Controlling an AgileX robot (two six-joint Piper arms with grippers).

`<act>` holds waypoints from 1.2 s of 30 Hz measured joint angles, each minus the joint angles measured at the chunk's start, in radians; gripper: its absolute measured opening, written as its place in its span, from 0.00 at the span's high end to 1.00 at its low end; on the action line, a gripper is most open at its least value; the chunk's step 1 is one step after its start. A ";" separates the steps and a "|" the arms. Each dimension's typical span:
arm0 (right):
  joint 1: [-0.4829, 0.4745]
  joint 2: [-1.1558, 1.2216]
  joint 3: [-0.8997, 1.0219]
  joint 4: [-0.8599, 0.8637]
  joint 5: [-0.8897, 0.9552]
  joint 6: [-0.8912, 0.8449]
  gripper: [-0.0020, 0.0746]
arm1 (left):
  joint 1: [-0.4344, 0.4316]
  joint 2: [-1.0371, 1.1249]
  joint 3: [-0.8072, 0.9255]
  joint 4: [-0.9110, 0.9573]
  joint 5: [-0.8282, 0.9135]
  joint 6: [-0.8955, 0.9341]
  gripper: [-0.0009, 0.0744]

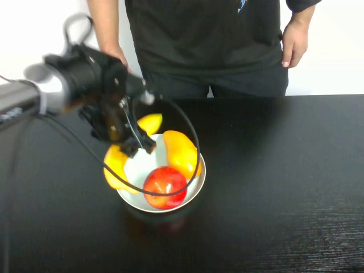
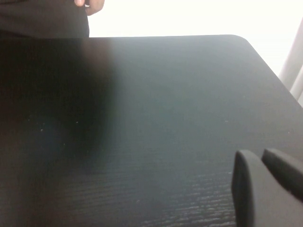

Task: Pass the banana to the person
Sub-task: Hand the grabbed banana to the person

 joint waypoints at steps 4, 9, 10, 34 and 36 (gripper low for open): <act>0.000 0.000 0.000 0.000 0.000 0.000 0.99 | -0.027 -0.137 -0.003 0.041 0.060 0.074 0.59; 0.000 0.000 0.000 0.000 0.000 0.000 0.99 | -0.086 -0.221 -0.119 0.076 0.191 0.207 0.59; 0.000 0.000 0.000 0.000 0.000 0.000 0.99 | -0.097 -0.220 -0.164 0.078 0.219 0.245 0.59; 0.000 0.000 0.000 0.000 0.000 0.000 0.99 | -0.199 0.064 -0.549 0.017 0.321 0.567 0.59; 0.000 0.000 0.000 0.000 0.000 0.000 0.99 | -0.195 0.078 -0.549 0.024 0.317 0.550 0.59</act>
